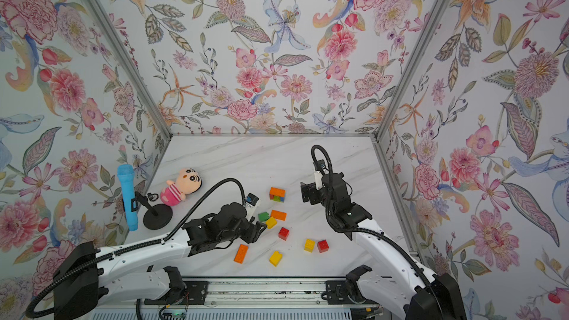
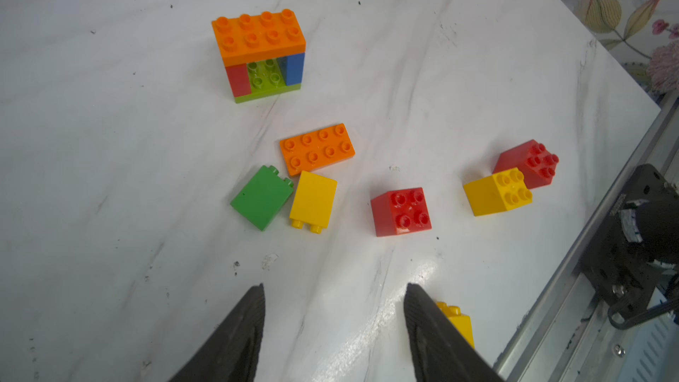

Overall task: Assemble the letter p with lego
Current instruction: Pick up the lego brick from the center of the board.

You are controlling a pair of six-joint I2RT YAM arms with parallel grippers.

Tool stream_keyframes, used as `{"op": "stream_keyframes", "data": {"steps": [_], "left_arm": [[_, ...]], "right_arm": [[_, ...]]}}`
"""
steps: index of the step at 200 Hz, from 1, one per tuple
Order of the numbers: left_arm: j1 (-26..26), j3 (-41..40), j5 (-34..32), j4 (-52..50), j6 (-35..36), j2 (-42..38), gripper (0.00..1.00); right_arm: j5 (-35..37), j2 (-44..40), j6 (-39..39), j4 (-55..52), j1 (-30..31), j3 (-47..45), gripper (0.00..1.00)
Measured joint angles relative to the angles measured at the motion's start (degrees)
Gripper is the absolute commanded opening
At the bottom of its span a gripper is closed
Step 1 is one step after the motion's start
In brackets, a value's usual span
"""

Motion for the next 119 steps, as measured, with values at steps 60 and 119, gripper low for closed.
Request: {"op": "stream_keyframes", "data": {"steps": [60, 119], "left_arm": [[-11.9, 8.2, -0.9, -6.4, -0.8, 11.0, 0.77], [-14.4, 13.8, -0.7, -11.9, -2.1, 22.9, 0.74]], "right_arm": [[-1.4, -4.6, 9.9, -0.2, -4.5, -4.9, 0.99], [-2.3, -8.4, 11.8, -1.4, -4.5, -7.3, 0.99]]}}
